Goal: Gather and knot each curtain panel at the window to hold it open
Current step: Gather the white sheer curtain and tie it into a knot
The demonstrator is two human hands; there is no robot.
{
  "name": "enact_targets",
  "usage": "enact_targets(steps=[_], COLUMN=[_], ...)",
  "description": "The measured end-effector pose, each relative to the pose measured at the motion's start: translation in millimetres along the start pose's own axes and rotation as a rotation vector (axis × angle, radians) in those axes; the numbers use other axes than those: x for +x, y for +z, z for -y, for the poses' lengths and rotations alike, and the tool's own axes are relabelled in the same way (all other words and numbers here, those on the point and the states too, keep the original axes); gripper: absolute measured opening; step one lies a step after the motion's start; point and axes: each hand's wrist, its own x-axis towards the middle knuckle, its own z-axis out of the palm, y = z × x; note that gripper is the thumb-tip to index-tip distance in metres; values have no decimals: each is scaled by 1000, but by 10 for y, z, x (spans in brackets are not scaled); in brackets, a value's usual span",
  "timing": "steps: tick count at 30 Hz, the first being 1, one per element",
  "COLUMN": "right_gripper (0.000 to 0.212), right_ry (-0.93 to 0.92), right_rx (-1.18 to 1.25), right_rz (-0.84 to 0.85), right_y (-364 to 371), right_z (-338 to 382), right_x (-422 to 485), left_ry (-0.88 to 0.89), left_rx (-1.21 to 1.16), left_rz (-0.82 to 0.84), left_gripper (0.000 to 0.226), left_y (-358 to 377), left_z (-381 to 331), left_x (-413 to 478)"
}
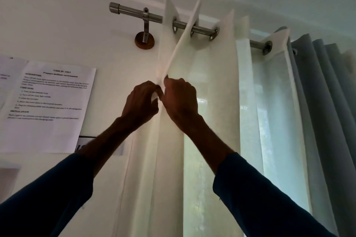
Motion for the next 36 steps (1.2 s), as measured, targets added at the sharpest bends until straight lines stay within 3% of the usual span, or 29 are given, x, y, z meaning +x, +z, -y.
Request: enact_targets(steps=[3,6,10,12,19,26,32,36], right_gripper=[29,47,53,48,12,11,23,25], right_ry=[20,51,163,183,-50,-23,8,57], right_rx=[-6,-15,-2,19,18,-100,-38,33], right_rz=[122,80,66,75,12,14,91,110], right_y=[10,-7,-79,-149,-159,-184,-147,-147], right_z=[-251,-490,-773,-851,-626,-548,-437,-359], right_x=[-280,-642,-946,-1040,-1269,-1422,-1680,-1813], left_ry=[-11,17,-8,-21,-139,-373,-159,-174], left_rx=[-48,-162,-210,-213,-288,-456,-284,-318], left_rz=[78,184,260,274,357,510,189,229], left_gripper=[27,25,23,23,10,25,64,38], left_y=[9,-2,31,69,64,-98,-193,-221], left_z=[-90,-291,-538,-631,-941,-871,-943,-945], left_x=[-45,-97,-224,-331,-649,-871,-1186,-1380])
